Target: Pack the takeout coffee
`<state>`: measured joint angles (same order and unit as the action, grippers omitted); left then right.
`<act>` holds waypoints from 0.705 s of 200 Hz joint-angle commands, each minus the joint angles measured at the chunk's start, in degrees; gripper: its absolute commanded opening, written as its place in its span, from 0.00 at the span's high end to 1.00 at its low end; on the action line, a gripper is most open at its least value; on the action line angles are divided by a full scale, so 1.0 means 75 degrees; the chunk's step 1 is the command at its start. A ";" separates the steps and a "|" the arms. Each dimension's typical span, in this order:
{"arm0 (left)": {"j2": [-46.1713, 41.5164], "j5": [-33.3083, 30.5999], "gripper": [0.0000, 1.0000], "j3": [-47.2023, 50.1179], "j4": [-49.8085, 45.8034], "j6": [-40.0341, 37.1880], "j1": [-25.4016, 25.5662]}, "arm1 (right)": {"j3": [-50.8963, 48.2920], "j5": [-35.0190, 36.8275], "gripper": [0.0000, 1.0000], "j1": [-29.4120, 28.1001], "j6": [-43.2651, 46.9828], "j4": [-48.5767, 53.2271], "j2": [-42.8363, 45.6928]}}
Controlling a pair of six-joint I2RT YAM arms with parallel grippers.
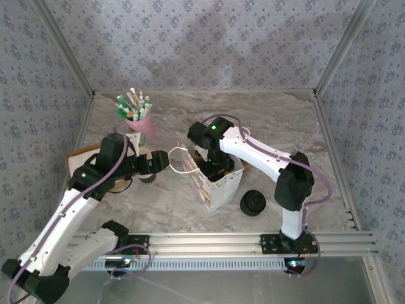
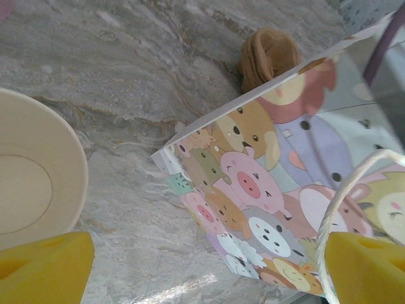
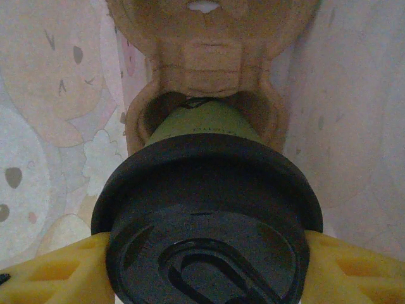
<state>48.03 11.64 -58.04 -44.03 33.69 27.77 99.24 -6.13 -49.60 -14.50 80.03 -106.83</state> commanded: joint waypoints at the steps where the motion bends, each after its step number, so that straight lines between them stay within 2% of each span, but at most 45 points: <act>1: -0.0327 -0.0242 0.06 -0.0612 -0.0300 -0.0281 0.0035 | -0.0026 -0.0144 0.36 0.0048 0.0095 -0.0077 -0.0020; 26: -0.0391 -0.0231 0.05 -0.0992 -0.0501 -0.0442 0.0035 | -0.0040 -0.0143 0.36 0.0040 0.0094 -0.0087 -0.0024; 68: -0.0125 0.0259 0.05 -0.1866 -0.0622 -0.0981 0.0126 | -0.0056 -0.0152 0.36 0.0041 0.0105 -0.0089 -0.0031; 96: 0.0369 0.0294 0.05 -0.2528 -0.0684 -0.1369 0.0674 | -0.0039 -0.0146 0.36 0.0045 0.0105 -0.0090 -0.0029; 141: 0.1322 -0.0267 0.05 -0.3326 -0.0973 -0.1845 0.1744 | -0.0067 -0.0144 0.36 0.0046 0.0106 -0.0091 -0.0018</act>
<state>55.22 11.75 -80.42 -49.34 23.33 38.17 99.20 -6.46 -49.52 -14.48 79.81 -106.83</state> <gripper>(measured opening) 0.946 0.643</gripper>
